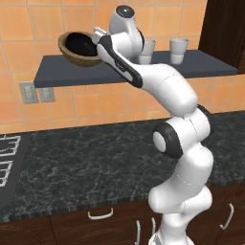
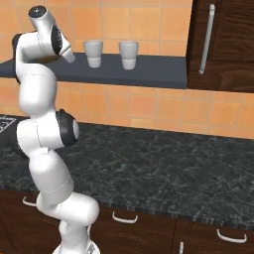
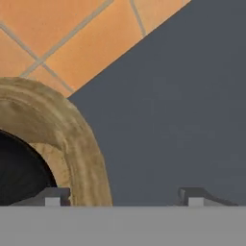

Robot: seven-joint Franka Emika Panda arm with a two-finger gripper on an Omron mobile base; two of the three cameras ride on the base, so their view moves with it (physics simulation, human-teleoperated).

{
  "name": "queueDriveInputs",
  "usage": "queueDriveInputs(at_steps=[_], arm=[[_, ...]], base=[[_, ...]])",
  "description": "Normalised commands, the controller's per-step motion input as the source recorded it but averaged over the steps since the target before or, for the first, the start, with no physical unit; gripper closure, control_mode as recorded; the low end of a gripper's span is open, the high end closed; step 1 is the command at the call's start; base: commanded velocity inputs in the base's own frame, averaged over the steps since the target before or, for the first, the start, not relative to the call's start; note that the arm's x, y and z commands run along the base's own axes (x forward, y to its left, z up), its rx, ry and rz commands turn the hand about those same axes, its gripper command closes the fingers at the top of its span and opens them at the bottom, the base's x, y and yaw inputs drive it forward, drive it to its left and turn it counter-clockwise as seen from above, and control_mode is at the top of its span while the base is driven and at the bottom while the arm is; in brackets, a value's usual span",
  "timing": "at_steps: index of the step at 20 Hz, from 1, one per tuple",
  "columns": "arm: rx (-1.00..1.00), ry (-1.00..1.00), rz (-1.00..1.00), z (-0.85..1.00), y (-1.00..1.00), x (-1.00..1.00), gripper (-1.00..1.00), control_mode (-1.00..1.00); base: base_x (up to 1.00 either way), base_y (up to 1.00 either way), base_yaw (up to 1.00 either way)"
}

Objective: Pick up the bowls on the counter and stack them on top of one another in the open cabinet. Place the smaller bowl on top of the larger bowl.

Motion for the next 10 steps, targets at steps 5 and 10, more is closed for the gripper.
queueDriveInputs(at_steps=[5, 10], arm=[[0.08, -0.62, 0.00, 0.49, -0.58, -1.00, -1.00, -1.00], [0.02, -0.53, 0.00, -0.52, -0.99, -1.00, -1.00, -1.00]], base=[[0.00, 0.00, 0.00], [0.00, 0.00, 0.00]])
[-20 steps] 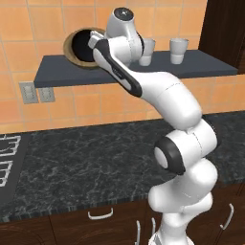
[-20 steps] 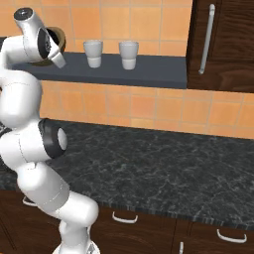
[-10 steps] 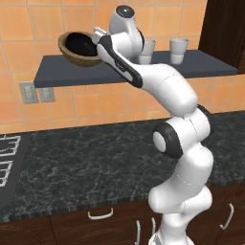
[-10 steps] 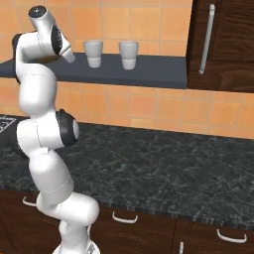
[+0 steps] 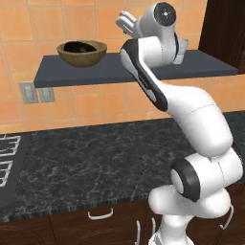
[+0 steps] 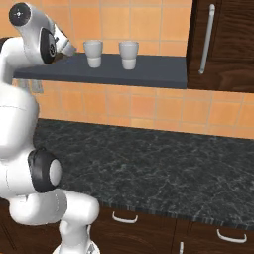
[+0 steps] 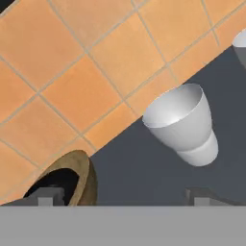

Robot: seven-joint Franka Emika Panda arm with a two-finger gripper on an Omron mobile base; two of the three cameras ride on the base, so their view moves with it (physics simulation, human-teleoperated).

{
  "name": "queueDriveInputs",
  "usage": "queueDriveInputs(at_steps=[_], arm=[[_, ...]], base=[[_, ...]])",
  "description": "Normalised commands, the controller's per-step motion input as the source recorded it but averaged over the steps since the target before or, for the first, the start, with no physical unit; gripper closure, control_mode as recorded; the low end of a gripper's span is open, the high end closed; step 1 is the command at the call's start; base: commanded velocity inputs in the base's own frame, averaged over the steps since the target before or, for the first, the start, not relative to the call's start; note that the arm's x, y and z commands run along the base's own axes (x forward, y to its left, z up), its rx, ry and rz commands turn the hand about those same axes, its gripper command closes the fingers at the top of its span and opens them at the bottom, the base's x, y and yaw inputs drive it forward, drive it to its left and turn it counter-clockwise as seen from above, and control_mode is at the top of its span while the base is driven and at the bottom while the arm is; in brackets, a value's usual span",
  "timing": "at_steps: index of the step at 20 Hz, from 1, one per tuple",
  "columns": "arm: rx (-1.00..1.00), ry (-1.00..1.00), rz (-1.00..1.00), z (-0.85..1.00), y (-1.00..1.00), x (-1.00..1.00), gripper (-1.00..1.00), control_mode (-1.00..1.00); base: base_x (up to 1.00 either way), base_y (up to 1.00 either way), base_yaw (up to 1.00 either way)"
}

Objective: Pick up the bowls on the counter and stack them on top of one another in the open cabinet. Place the smaller bowl on top of the larger bowl.

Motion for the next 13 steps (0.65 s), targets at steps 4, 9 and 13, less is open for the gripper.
queueDriveInputs(at_steps=[4, 9, 13], arm=[[0.00, -0.28, 0.00, -1.00, -1.00, -1.00, -1.00, -1.00], [0.00, -0.07, 0.00, -1.00, -1.00, -1.00, -1.00, -1.00], [0.01, 0.03, 0.00, -1.00, -1.00, -1.00, -1.00, -1.00]], base=[[0.00, 0.00, 0.00], [0.00, 0.00, 0.00], [0.00, 0.00, 0.00]])
